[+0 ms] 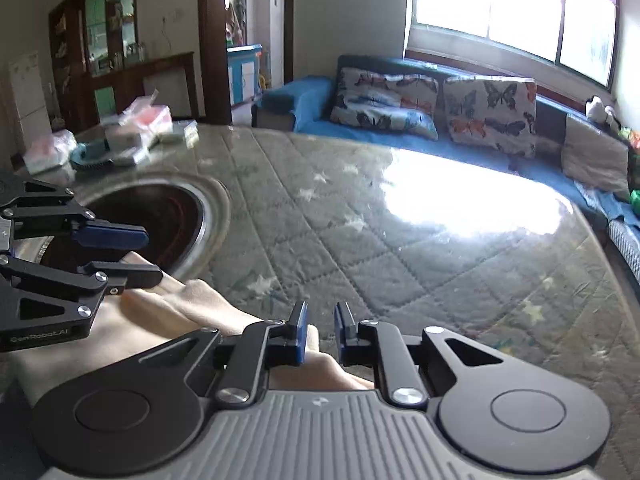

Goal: Fold clothes

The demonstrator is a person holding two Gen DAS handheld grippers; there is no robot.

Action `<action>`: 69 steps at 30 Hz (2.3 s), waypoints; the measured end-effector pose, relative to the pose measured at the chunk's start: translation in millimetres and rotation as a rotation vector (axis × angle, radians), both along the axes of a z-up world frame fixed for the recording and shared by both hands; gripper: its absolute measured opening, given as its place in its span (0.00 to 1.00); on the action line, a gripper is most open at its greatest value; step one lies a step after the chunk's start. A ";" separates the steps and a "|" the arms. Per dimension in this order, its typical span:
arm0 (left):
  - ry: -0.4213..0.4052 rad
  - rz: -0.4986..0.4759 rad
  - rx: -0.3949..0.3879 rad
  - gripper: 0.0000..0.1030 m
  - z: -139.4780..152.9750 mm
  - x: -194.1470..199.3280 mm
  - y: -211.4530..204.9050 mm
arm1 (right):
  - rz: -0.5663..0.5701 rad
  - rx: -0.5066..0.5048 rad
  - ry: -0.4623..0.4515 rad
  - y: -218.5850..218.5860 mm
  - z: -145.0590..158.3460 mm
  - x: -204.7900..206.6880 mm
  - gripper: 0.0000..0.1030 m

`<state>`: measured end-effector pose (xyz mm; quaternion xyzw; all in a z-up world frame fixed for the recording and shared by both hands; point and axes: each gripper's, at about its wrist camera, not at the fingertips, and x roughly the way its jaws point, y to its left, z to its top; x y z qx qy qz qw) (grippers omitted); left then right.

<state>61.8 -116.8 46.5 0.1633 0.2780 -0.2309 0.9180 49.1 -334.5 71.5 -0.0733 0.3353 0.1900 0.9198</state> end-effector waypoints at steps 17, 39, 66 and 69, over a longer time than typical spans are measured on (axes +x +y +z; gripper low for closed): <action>0.062 0.021 -0.111 1.00 -16.1 -33.8 -2.7 | -0.001 0.032 0.042 -16.0 -12.2 -43.8 0.25; 0.017 0.284 -0.067 1.00 -30.5 -83.5 35.8 | 0.130 -0.095 0.015 -14.1 -5.8 -134.0 0.34; 0.069 0.420 -0.105 1.00 -35.1 -70.1 70.8 | 0.019 0.016 0.046 -22.5 -3.3 -52.7 0.34; 0.072 0.421 -0.115 1.00 -35.4 -70.7 71.5 | 0.035 0.021 0.043 -17.5 -0.1 -48.1 0.34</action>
